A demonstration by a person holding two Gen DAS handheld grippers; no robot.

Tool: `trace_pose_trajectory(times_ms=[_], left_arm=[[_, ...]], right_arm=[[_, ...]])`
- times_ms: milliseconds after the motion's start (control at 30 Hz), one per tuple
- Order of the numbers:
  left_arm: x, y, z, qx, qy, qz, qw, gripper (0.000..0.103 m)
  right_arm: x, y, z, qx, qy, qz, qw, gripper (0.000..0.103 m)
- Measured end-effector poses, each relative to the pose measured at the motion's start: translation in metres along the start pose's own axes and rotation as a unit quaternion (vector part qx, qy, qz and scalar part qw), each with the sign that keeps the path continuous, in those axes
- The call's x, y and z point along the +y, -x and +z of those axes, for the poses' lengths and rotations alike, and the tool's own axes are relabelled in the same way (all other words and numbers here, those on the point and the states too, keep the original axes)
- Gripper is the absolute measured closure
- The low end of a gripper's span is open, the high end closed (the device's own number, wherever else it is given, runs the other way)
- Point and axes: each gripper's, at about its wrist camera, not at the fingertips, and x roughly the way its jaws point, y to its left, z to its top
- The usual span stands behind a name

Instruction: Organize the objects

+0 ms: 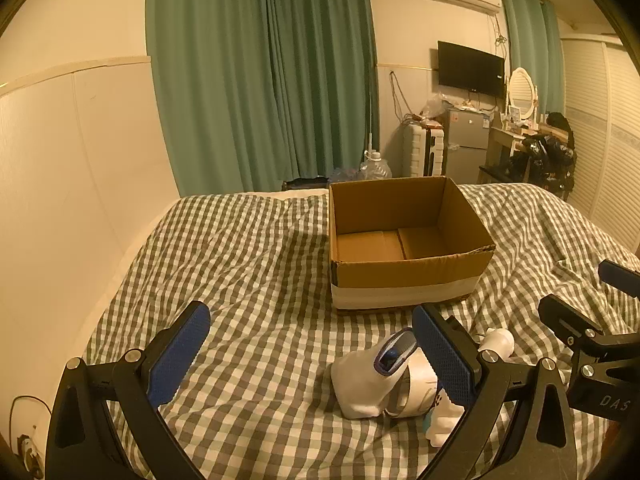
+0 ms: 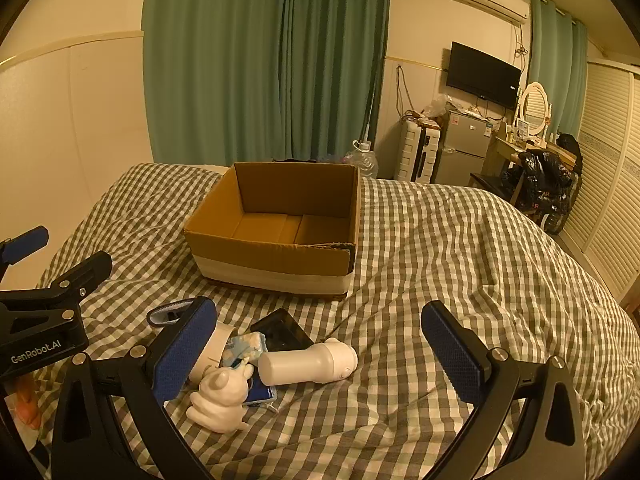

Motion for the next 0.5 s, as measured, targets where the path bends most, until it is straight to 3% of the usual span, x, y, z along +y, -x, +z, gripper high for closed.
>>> trace_pose_trajectory(times_ms=[500], left_arm=[[-0.0036,0.0029,-0.0023,-0.006,-0.009,-0.001,0.9999,0.000]], right_arm=[[-0.0042,0.0049,-0.0004,-0.004,-0.004,-0.003,1.000,0.000]])
